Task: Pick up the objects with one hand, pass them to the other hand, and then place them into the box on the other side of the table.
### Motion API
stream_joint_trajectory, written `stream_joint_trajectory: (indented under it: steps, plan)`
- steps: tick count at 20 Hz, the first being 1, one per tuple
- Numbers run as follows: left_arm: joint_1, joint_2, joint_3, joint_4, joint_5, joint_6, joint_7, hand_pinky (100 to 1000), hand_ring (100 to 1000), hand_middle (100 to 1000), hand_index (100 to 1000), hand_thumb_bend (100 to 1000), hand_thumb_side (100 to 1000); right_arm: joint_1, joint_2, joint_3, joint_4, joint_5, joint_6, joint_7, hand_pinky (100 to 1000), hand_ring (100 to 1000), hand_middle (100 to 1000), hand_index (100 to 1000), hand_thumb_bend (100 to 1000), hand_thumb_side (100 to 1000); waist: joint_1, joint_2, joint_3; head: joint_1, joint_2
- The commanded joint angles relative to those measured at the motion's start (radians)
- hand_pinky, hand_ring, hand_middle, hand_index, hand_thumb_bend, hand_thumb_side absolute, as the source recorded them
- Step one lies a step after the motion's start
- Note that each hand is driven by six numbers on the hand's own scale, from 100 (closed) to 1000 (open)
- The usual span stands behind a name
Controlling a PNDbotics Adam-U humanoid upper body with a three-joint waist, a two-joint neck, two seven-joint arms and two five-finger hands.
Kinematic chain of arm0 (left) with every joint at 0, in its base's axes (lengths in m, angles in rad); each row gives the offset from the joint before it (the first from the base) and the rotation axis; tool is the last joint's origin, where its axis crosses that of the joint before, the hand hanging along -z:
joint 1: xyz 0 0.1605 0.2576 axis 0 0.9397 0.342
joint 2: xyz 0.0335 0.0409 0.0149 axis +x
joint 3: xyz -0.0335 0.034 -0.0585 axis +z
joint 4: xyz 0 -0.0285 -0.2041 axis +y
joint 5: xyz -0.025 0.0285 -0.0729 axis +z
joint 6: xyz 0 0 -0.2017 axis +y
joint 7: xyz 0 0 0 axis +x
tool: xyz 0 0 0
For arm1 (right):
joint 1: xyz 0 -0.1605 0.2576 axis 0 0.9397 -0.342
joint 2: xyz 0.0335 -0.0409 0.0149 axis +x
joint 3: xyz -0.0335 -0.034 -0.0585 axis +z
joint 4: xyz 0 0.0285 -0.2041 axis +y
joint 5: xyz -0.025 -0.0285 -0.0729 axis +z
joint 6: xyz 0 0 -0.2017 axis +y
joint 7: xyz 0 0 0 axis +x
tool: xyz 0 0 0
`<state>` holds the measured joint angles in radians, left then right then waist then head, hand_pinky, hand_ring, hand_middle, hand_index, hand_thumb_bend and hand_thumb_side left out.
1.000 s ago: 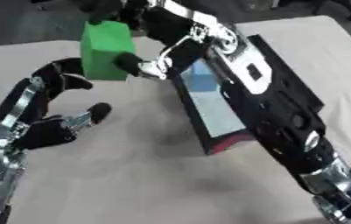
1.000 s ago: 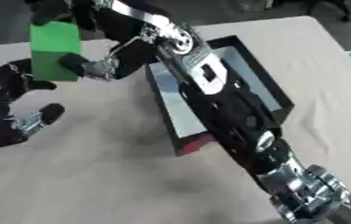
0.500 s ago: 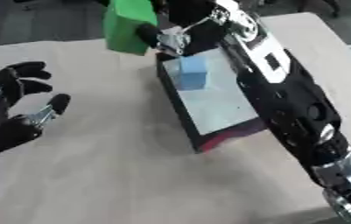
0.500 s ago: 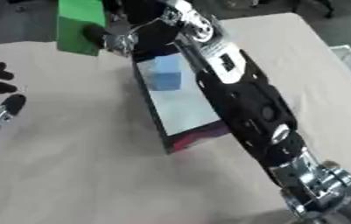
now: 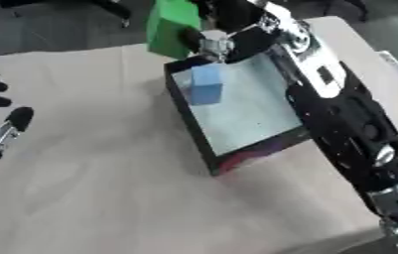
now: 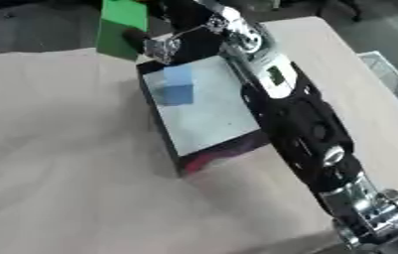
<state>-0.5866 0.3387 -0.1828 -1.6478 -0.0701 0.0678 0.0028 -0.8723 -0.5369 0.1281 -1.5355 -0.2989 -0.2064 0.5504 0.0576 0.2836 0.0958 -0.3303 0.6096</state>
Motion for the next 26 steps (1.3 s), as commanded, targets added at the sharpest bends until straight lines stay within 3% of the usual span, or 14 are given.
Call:
stream_joint_trajectory:
  steps: [1,15,26]
  plan:
    - [-0.004,0.043,0.023,-0.020,0.005,0.000,0.020,828,669,688,817,497,356,-0.001,-0.035,-0.022,0.004,0.033,-0.020,-0.010,929,1000,425,739,175,100,0.008,-0.129,-0.004,-0.006,-0.007]
    - [0.010,0.075,0.060,-0.033,0.026,-0.013,0.062,832,673,691,816,494,349,0.065,-0.070,-0.066,0.066,0.146,-0.072,-0.026,930,1000,429,764,164,101,0.023,-0.130,-0.025,-0.004,0.000]
    - [0.012,0.103,0.070,-0.029,0.034,-0.019,0.082,834,674,693,814,498,349,0.089,-0.081,-0.093,0.163,0.282,-0.139,-0.039,926,1000,432,788,159,155,0.034,-0.129,-0.032,-0.004,0.004]
